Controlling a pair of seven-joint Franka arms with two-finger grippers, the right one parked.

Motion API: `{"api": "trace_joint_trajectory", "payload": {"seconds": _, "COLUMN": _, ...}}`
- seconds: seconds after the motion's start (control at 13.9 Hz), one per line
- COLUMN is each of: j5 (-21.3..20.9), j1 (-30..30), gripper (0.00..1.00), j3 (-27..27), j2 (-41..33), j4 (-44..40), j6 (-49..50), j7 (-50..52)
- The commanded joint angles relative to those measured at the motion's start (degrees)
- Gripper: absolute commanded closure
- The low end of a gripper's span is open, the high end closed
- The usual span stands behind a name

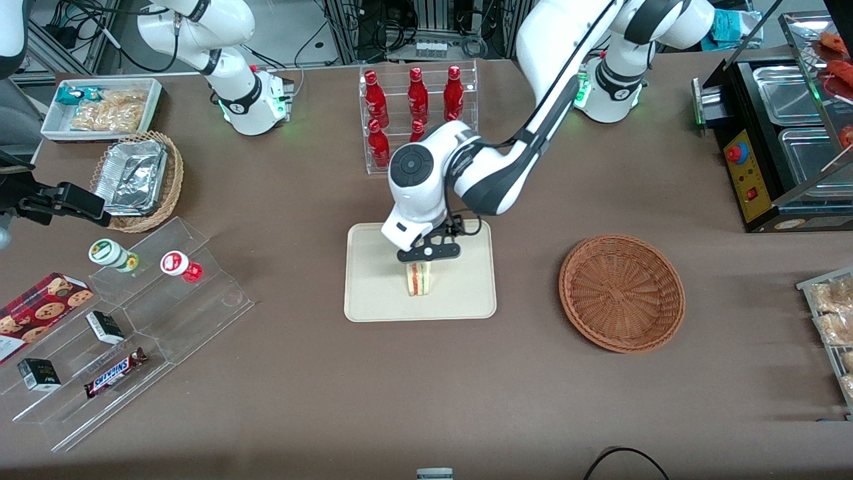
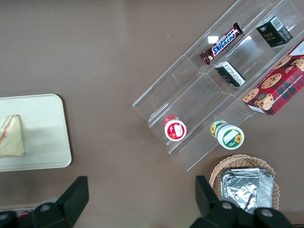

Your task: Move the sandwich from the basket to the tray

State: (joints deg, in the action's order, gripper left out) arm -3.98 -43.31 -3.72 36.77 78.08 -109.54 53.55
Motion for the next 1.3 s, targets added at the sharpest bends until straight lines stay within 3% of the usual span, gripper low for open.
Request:
{"api": "trace_joint_trajectory", "payload": {"seconds": 0.0, "j5": -0.9, "j1": 3.0, "gripper": 0.00, "j3": 0.8, "j2": -5.6, "j4": 2.7, "j6": 5.6, "j7": -0.3}}
{"api": "trace_joint_trajectory", "payload": {"seconds": 0.43, "j5": -0.2, "j1": 14.1, "gripper": 0.00, "j3": 0.7, "j2": -18.8, "j4": 18.0, "j6": 5.7, "j7": -17.3}}
{"api": "trace_joint_trajectory", "payload": {"seconds": 0.79, "j5": 3.6, "j1": 25.4, "gripper": 0.00, "j3": 0.7, "j2": -30.7, "j4": 27.7, "j6": 7.8, "j7": -36.1}}
{"api": "trace_joint_trajectory", "payload": {"seconds": 1.01, "j5": 6.2, "j1": 31.7, "gripper": 0.00, "j3": 0.8, "j2": -34.4, "j4": 27.1, "j6": 14.3, "j7": -46.0}}
{"api": "trace_joint_trajectory", "payload": {"seconds": 1.23, "j5": 6.0, "j1": 34.8, "gripper": 0.00, "j3": 0.9, "j2": -38.3, "j4": 26.5, "j6": 17.7, "j7": -48.4}}
